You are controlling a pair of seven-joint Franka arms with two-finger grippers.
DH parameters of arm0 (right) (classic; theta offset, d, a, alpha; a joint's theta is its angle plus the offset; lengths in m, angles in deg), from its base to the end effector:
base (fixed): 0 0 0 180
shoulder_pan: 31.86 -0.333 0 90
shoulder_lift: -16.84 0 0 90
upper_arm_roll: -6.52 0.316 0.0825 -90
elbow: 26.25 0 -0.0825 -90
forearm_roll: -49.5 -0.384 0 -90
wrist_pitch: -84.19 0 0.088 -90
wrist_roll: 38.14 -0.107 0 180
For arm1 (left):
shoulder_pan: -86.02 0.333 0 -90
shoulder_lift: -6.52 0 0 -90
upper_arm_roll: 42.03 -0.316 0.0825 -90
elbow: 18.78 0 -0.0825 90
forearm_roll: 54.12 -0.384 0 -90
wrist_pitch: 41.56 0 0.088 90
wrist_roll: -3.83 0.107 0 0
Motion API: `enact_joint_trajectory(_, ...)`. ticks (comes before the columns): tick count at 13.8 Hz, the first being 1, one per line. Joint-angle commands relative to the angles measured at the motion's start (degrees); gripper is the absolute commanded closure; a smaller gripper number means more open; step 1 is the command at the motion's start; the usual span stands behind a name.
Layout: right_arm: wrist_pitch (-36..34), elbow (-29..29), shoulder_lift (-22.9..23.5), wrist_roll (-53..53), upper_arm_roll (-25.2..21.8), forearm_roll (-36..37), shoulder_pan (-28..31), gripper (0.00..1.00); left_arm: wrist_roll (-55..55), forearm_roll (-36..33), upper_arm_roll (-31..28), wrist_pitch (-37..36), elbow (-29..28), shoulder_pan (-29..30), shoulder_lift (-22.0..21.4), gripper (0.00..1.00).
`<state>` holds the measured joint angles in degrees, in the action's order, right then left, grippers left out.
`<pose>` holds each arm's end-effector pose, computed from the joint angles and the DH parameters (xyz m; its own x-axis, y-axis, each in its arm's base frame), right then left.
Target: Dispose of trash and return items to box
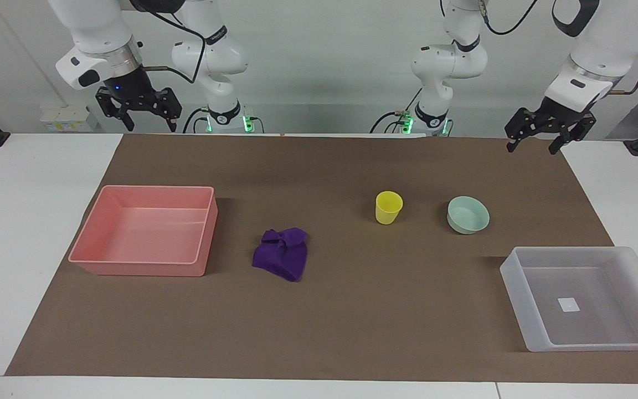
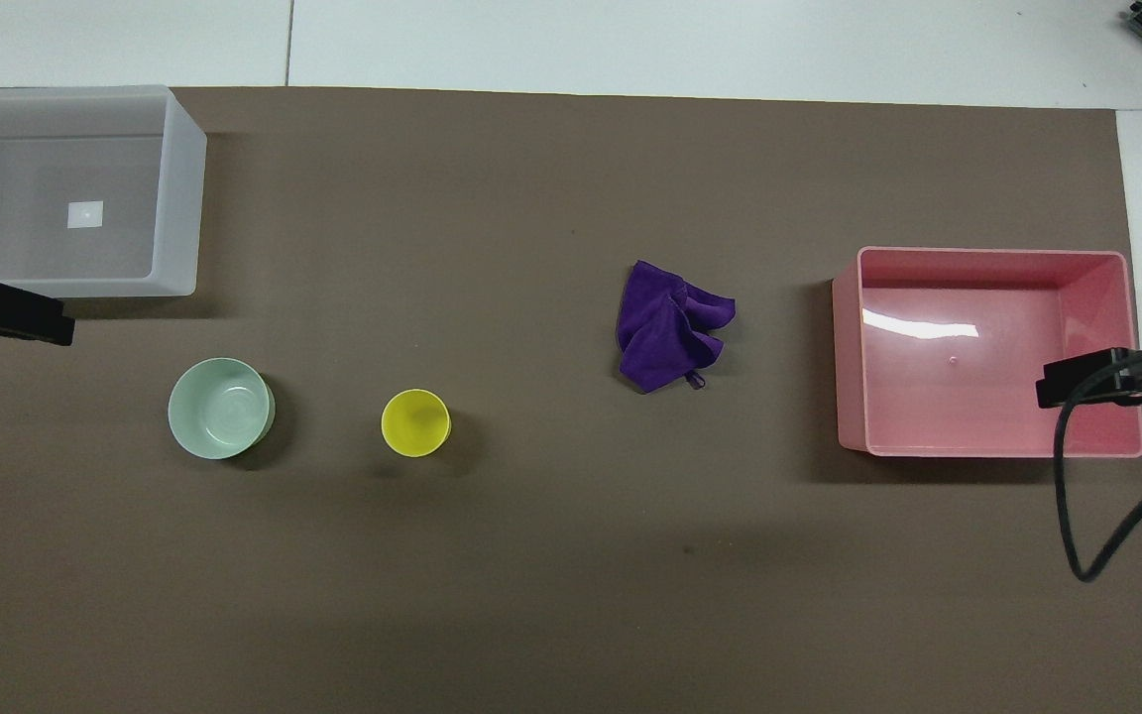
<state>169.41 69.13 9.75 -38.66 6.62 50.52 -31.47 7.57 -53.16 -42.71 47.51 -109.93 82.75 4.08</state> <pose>0.5064 -0.0045 0.6391 0.9985 -0.0156 -0.0534 -0.0147 -0.9997 0.0185 0.5391 -0.0261 0.6369 0.9938 -0.1105 0.0074 -0.1106 -0.9937 0.0168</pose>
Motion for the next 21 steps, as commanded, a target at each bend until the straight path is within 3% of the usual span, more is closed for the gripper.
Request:
enact_joint_trajectory(1,0.74,1.83,-1.61,1.31,0.25,0.04,0.67,0.00,-0.66,-0.70,0.25,-0.56,-1.04,0.19,-1.16,0.00)
enact_joint_trajectory(15,3.20,2.44,-1.17,-0.27,0.52,0.04,-0.04,0.00,-0.14,-0.52,-0.11,2.08,-1.92,0.98,-1.51,0.00)
enact_joint_trajectory(21,14.52,2.97,5.32,-5.63,1.13,-0.49,-4.34,0.00,0.57,-0.08,-0.19,4.09,-2.79,1.42,-1.43,0.00)
